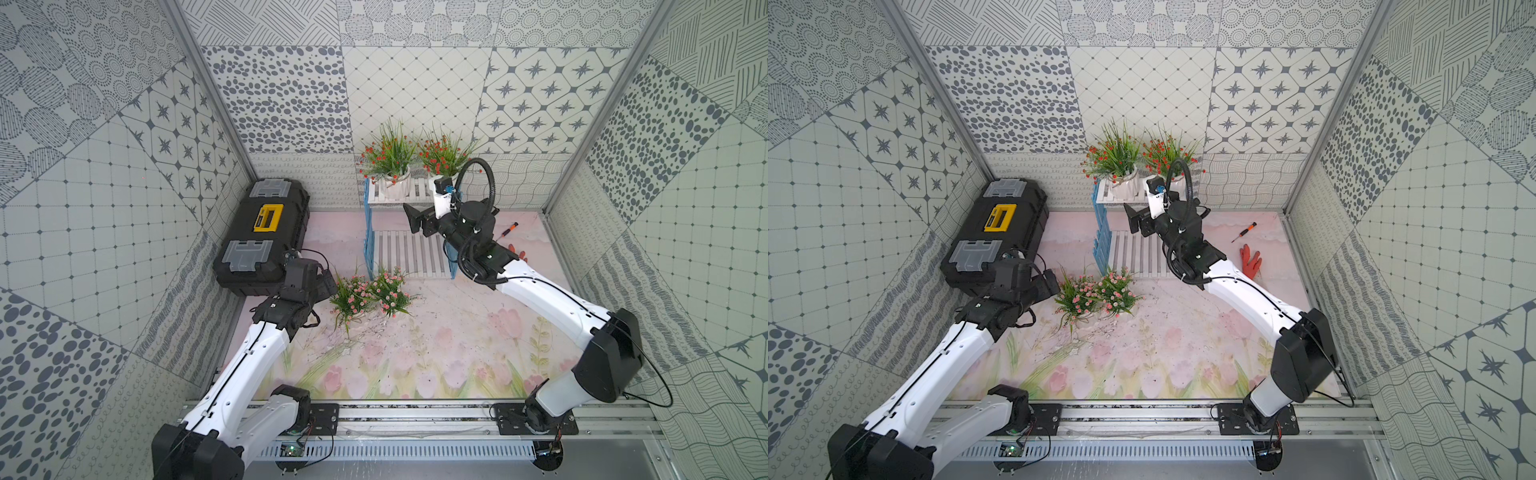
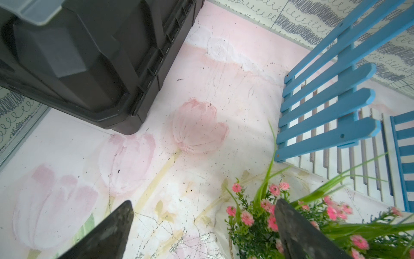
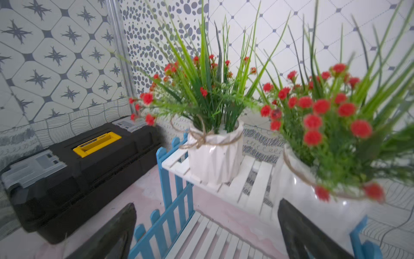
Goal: Place the baby's breath potted plants on the rack by color
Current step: Place the baby's breath potted plant on the rack, then pick up the baby's breath potted plant from the center of the board.
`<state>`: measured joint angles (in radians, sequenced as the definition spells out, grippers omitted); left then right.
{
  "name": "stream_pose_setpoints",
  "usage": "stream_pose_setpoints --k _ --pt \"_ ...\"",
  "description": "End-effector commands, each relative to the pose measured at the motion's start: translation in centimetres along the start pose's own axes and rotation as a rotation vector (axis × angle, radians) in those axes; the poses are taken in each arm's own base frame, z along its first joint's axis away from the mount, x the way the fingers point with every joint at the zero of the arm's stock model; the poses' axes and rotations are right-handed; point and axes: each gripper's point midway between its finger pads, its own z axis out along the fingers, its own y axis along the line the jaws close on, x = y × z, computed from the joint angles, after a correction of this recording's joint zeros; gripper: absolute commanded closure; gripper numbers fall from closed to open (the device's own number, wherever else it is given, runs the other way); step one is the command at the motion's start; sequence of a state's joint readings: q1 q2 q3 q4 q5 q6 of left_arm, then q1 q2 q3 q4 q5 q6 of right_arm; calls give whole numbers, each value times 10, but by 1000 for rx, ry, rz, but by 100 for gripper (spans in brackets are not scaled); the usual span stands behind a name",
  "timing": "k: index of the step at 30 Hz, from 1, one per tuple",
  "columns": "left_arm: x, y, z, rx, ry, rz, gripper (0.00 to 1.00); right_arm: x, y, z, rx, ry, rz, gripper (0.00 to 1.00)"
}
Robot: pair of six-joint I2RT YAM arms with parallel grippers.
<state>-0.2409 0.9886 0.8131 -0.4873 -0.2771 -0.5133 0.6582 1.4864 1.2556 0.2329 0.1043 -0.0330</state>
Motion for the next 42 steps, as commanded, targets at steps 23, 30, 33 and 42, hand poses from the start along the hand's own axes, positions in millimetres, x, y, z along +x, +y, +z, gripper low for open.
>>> stream_pose_setpoints --k 23,30,33,42 --pt "104 -29 -55 339 257 34 2 96 -33 -79 215 145 95 2" --pt "144 -39 -45 285 276 163 2 103 -32 -66 222 167 77 2" --pt "155 -34 -39 244 243 237 2 106 -35 -65 237 172 65 2" --pt "186 -49 -9 259 56 347 2 117 -40 -60 259 199 56 2"
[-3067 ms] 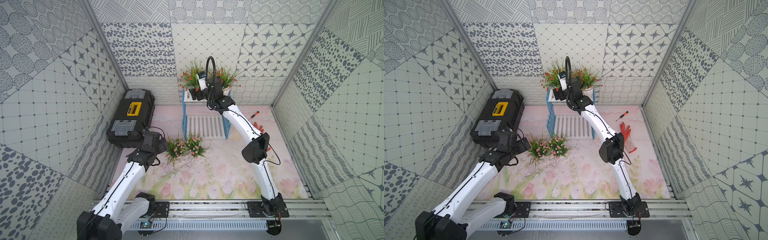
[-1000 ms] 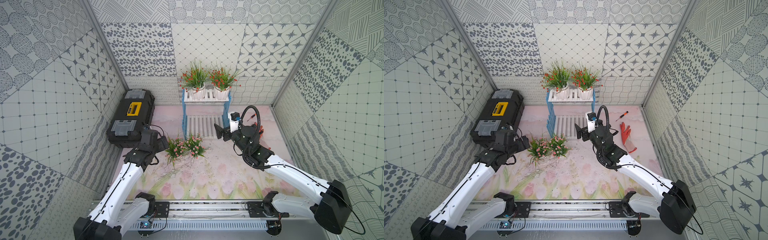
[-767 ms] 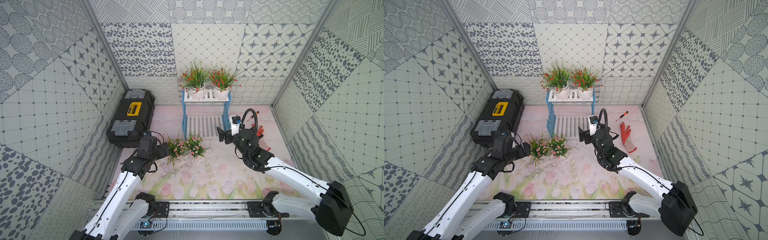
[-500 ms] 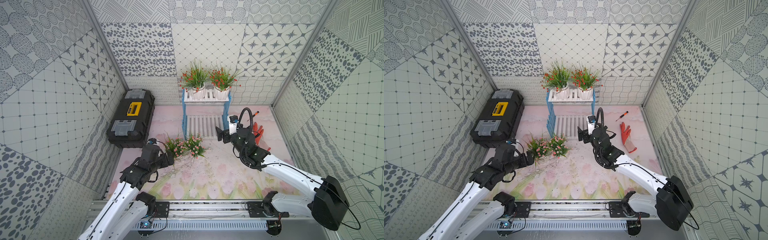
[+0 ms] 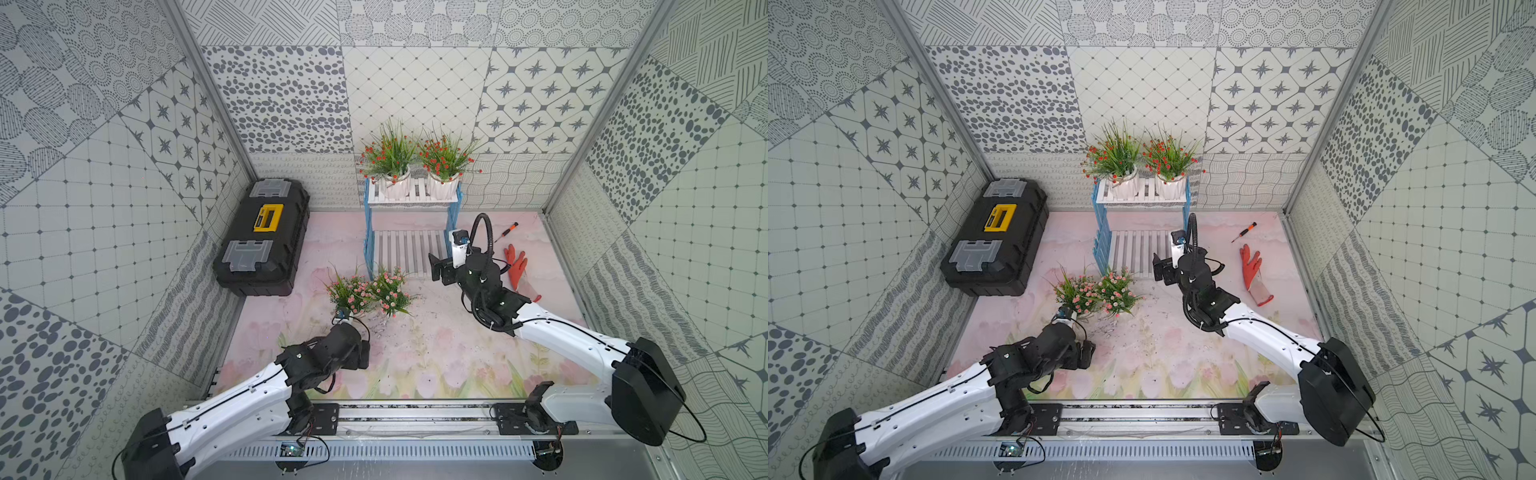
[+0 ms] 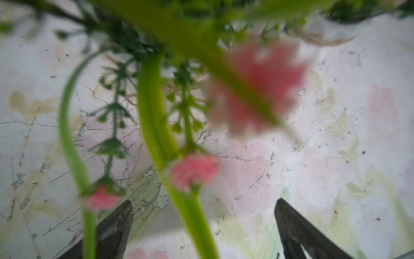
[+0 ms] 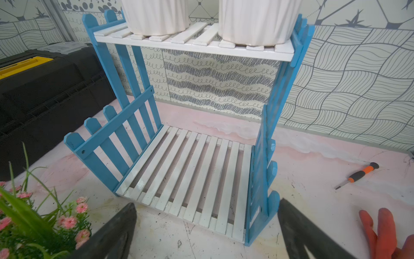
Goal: Place the baby's breath potted plants on the rack by color
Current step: Pick up the baby's breath potted plant from the center of the board.
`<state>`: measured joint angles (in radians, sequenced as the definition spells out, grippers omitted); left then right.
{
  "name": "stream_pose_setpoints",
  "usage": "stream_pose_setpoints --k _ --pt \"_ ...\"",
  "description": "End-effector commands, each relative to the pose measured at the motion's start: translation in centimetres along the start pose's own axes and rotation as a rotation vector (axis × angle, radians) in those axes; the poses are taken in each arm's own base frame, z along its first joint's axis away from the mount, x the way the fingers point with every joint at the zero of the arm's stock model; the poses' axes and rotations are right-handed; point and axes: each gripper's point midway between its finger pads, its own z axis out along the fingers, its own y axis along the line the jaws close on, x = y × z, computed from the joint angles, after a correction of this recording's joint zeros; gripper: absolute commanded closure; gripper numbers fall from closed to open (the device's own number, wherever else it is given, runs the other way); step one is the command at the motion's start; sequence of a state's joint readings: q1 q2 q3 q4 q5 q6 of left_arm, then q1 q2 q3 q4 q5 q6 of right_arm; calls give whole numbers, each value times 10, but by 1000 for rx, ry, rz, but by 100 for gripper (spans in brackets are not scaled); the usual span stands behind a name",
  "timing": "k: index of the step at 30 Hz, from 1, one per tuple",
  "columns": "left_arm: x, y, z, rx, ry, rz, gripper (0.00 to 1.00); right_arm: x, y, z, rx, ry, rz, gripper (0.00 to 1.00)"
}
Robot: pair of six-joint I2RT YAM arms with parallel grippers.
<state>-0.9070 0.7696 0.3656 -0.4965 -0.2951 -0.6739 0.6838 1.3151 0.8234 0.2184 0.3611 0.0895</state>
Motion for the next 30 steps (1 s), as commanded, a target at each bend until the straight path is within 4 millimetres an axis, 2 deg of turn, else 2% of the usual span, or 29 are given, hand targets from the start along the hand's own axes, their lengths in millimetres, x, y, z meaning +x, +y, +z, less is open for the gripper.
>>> stream_pose_setpoints --k 1,6,9,10,13,18,22,24,25,26,30 --pt "-33 5 12 -96 -245 -7 1 -23 -3 2 18 -61 11 2" --pt "-54 9 10 -105 -429 25 1 -20 -3 7 15 -48 2 2" --pt "-65 2 2 -69 -495 61 1 -18 -3 10 15 -44 4 2" --pt "-59 3 6 -57 -489 85 1 -19 -2 10 14 -45 6 2" --pt "-62 -1 3 -29 -515 96 1 -15 -1 13 10 -38 10 2" --pt "-80 2 -2 -54 -566 109 1 -13 3 18 0 -30 13 2" --pt "-95 2 -1 -19 -584 97 1 -15 4 19 -1 -34 5 2" --pt "-96 3 4 -34 -561 116 1 -15 3 20 4 -35 0 2" --pt "-94 2 8 -34 -546 134 2 -14 2 20 7 -33 -2 2" --pt "-105 -4 5 -18 -565 133 1 -14 2 20 8 -34 -4 2" --pt "-110 -10 13 -11 -568 156 1 -11 0 20 14 -30 -10 2"
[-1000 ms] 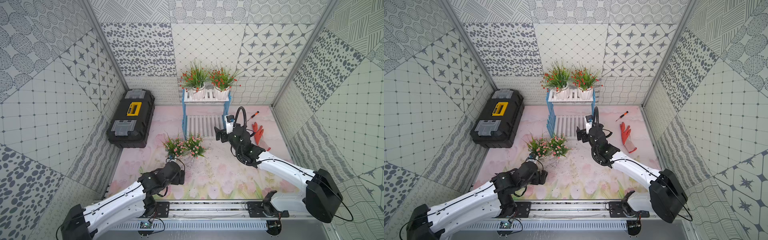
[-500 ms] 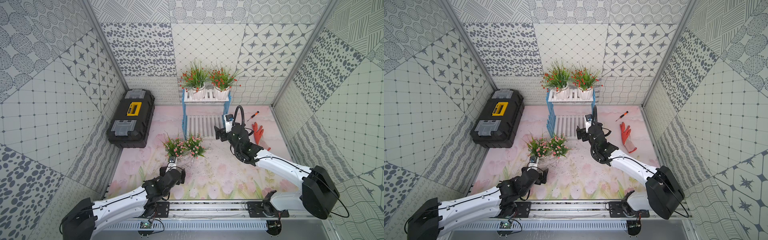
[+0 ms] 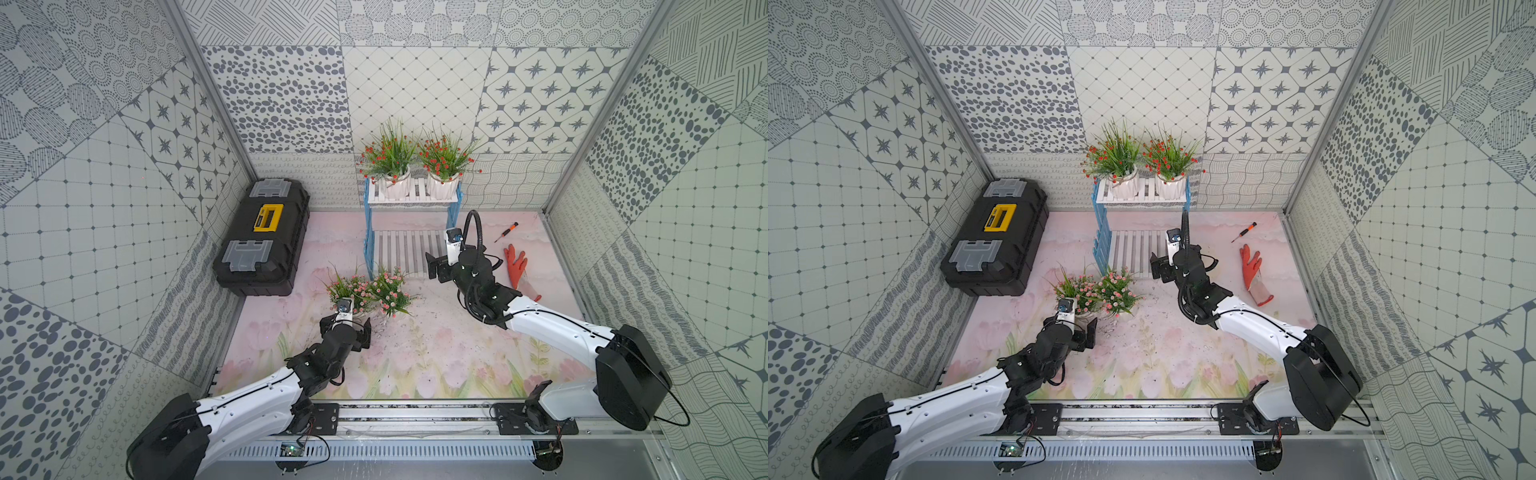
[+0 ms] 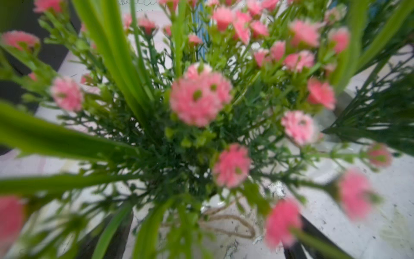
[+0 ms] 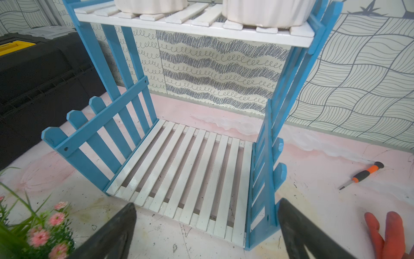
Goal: Place the baby's breath potted plants on the rack by color
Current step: Pick up the baby's breath potted plant from the center of the board.
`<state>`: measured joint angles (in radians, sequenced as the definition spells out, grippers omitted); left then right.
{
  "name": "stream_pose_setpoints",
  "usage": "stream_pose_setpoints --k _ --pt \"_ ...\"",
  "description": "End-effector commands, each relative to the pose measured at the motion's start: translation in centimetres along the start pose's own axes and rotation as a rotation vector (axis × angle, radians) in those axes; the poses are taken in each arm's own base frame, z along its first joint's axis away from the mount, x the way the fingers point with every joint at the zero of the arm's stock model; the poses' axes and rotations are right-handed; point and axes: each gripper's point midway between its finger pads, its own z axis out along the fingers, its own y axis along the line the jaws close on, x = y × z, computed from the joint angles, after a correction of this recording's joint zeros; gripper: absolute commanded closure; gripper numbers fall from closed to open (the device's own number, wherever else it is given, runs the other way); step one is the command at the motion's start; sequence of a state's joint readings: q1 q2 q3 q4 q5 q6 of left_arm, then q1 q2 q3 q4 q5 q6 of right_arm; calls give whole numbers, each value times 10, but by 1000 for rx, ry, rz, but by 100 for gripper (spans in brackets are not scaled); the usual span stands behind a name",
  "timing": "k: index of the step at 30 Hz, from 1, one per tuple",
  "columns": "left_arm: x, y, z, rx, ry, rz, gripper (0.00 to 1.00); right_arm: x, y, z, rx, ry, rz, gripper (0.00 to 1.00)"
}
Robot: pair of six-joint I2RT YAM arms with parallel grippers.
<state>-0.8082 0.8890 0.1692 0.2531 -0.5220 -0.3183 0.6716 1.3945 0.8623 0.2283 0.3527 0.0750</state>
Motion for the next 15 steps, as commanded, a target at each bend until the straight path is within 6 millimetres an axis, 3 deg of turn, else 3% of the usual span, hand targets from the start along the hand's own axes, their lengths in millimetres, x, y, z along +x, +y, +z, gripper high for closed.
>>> stream_pose_setpoints --k 1,15 --pt "-34 -19 8 73 -111 36 1 -18 -2 1 9 -57 10 2" --pt "-35 -5 30 13 -140 9 1 -18 -3 1 13 -57 -26 2"
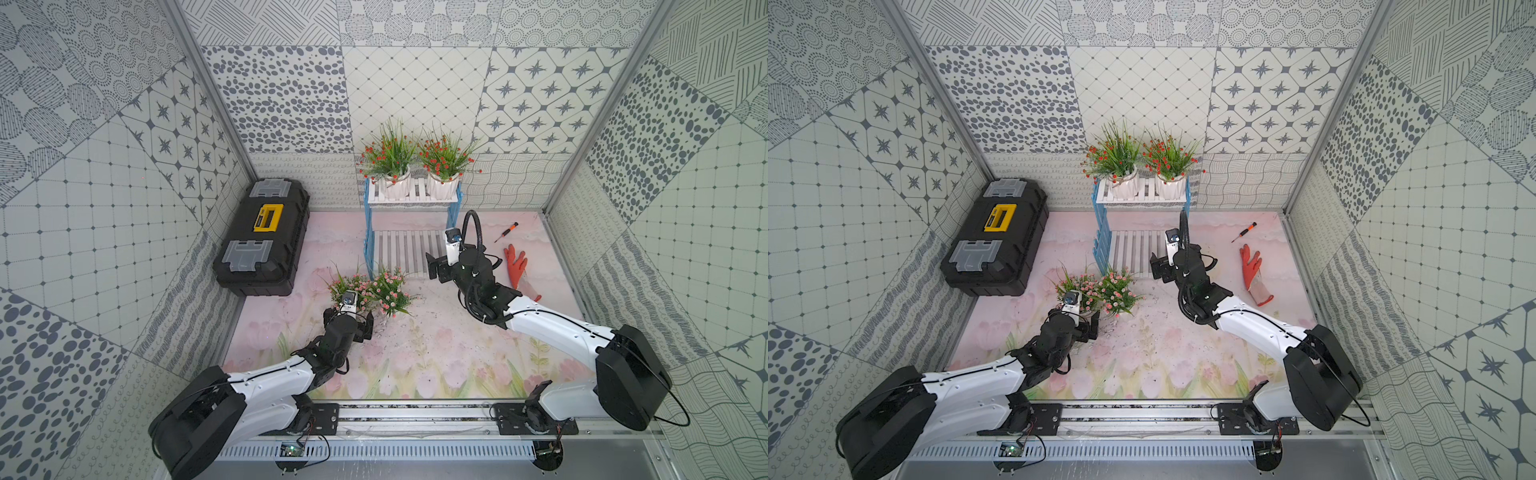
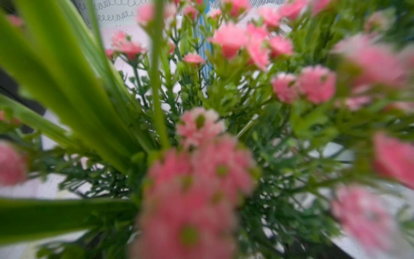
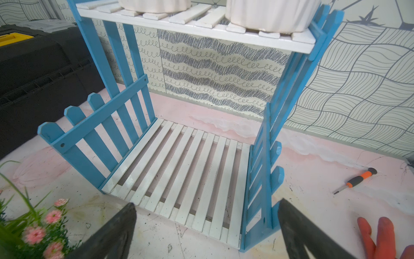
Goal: Place the baby's breath potted plants on the rack by color
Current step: Pick up the baby's breath potted plant from the center of the board.
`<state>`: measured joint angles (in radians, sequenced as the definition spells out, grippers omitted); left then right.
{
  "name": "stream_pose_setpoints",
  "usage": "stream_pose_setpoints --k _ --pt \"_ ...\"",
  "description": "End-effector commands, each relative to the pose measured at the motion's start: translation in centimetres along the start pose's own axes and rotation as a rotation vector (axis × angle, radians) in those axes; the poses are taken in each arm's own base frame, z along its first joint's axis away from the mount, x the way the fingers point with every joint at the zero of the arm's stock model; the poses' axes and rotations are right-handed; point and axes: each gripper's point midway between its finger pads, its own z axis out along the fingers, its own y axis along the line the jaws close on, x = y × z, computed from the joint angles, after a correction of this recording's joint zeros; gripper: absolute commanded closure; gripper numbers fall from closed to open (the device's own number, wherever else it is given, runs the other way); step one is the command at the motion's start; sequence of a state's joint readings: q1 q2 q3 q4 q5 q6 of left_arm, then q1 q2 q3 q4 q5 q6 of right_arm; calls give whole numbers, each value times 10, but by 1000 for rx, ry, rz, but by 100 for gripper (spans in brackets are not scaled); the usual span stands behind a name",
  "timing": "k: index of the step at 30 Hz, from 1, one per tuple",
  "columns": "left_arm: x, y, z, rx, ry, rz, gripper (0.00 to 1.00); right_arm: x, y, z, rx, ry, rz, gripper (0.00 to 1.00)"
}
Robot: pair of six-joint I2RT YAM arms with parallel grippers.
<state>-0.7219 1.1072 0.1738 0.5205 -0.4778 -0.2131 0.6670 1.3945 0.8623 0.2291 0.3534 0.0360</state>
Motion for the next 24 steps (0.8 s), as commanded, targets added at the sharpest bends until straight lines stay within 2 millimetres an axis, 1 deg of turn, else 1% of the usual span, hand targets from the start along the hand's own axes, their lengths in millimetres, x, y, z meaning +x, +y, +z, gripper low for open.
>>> stream_pose_setpoints --k 1,2,3,6,9,13,19,24 --pt "-27 -6 5 23 -120 -47 1 -15 -2 1 10 -52 12 2" --pt "-32 -5 5 14 -143 -60 2 -14 -2 1 9 -50 14 2" --pt "-23 1 4 -5 -136 -55 1 -15 -2 0 9 -51 18 2" --pt "-23 1 6 -14 -145 -47 1 -11 -2 0 7 -45 19 2" --pt "-24 6 8 -40 -170 -45 1 -10 -1 0 4 -39 13 2" --pt "-23 2 14 -39 -175 -41 1 -9 -1 0 1 -36 13 2" --pt "-31 1 22 -60 -222 -30 2 -6 -1 0 1 -27 13 2" --pt "-33 4 22 -76 -260 -52 3 -3 0 1 0 -16 9 2"
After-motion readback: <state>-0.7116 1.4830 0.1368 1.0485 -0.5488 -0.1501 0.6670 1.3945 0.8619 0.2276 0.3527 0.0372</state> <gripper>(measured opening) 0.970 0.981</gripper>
